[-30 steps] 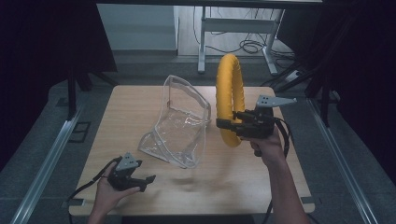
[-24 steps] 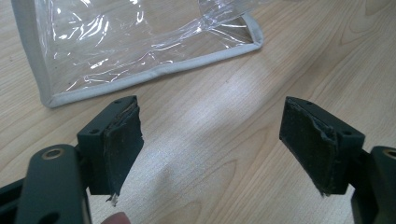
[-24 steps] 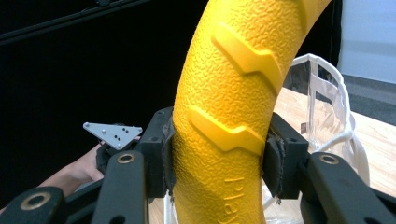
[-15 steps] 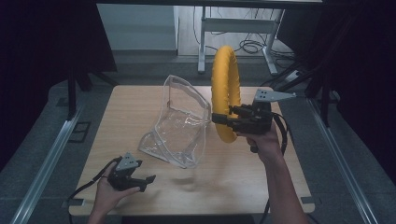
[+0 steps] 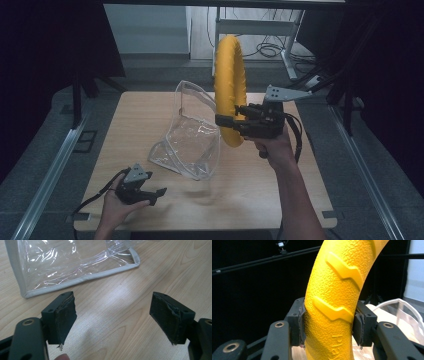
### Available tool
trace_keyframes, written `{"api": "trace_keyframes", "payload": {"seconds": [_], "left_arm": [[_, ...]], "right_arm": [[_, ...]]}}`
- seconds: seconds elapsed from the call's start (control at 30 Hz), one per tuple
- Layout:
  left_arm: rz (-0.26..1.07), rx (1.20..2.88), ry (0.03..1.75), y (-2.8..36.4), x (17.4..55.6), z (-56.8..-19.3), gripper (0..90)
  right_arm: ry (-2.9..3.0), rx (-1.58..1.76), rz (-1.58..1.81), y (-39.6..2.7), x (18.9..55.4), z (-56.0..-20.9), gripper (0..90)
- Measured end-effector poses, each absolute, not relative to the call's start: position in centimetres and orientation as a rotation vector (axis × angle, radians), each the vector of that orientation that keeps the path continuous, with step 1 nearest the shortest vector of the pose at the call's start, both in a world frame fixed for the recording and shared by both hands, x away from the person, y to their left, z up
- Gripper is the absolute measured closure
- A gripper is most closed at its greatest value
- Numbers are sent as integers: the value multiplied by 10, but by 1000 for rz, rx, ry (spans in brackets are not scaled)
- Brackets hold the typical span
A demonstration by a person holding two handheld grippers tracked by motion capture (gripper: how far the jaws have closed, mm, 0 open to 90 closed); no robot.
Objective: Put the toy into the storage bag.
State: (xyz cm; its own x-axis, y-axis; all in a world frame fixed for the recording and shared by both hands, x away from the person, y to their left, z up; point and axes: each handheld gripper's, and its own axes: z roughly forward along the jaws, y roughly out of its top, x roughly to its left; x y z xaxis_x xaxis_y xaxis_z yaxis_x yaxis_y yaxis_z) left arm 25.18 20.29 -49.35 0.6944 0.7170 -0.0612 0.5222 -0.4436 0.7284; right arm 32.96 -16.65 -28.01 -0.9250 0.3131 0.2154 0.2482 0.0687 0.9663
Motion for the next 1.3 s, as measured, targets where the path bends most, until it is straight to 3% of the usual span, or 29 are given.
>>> {"api": "trace_keyframes", "payload": {"seconds": [1.3], "left_arm": [[330, 2150, 944, 203, 251, -494, 210]], "right_arm": [[2386, 417, 2138, -93, 324, -280, 510]]}}
